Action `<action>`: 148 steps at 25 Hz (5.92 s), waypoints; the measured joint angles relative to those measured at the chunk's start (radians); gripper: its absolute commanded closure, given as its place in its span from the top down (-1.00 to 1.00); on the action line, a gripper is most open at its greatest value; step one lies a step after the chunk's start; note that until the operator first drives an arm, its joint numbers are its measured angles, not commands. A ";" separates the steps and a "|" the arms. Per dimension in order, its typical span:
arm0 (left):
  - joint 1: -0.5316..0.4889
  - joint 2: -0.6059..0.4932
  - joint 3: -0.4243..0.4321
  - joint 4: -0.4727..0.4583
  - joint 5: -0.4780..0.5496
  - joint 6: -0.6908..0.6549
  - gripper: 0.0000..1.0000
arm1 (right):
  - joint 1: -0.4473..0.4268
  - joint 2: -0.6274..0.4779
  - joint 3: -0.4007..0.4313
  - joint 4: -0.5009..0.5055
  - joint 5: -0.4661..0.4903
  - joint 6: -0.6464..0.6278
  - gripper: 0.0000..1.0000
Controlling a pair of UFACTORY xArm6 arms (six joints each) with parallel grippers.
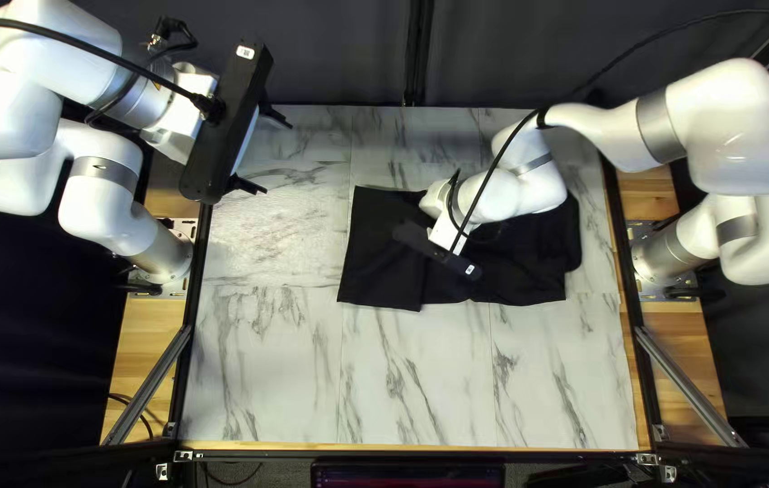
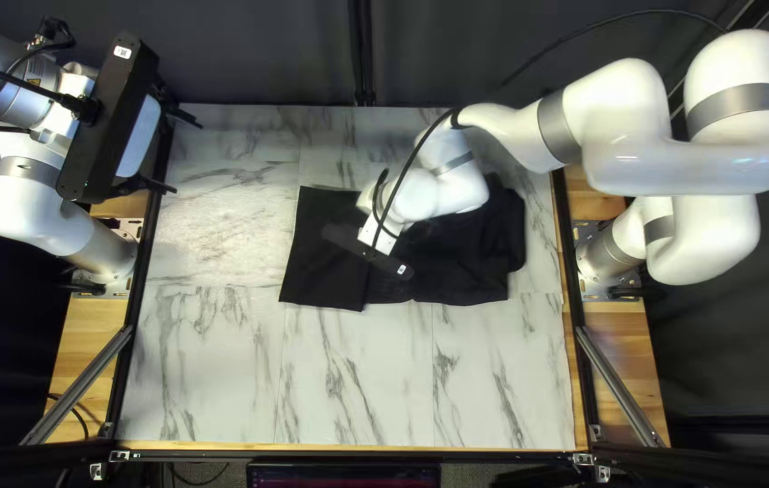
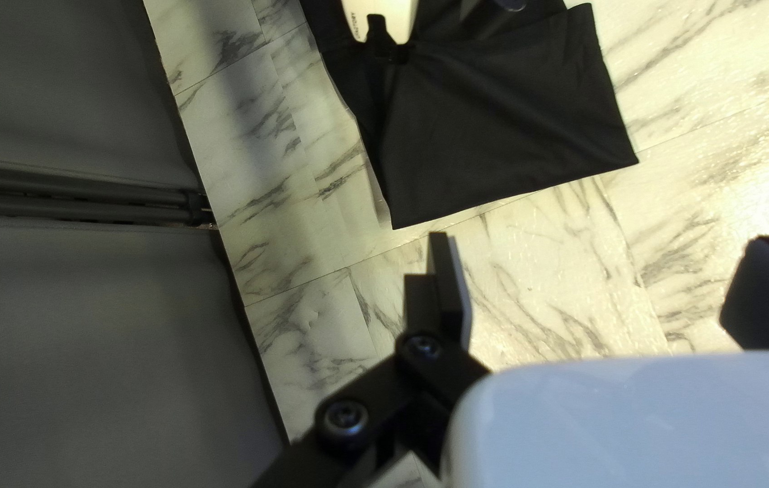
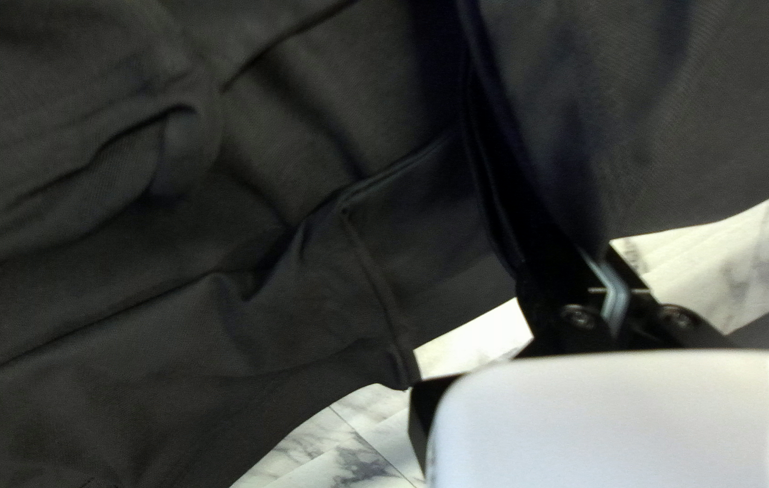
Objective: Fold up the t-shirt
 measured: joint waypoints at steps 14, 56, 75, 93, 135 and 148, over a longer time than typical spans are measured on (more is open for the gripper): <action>0.000 0.000 0.000 0.000 0.000 0.000 1.00 | -0.054 0.012 0.017 0.051 -0.047 -0.062 1.00; 0.000 0.000 0.000 0.000 0.000 0.000 1.00 | 0.317 0.205 -0.156 -0.146 -0.033 0.356 -1.00; 0.000 0.000 0.000 0.000 0.000 0.000 1.00 | 0.393 0.090 -0.100 -0.066 0.099 0.363 -1.00; 0.000 0.000 0.000 0.000 0.000 0.000 1.00 | 0.427 0.036 -0.027 -0.013 0.147 0.373 -1.00; 0.000 0.000 0.000 0.000 0.000 0.000 1.00 | 0.039 -0.187 0.127 -0.017 0.006 0.008 1.00; 0.000 0.000 0.000 0.000 0.000 0.000 1.00 | -0.108 -0.052 0.096 -0.053 -0.123 -0.289 1.00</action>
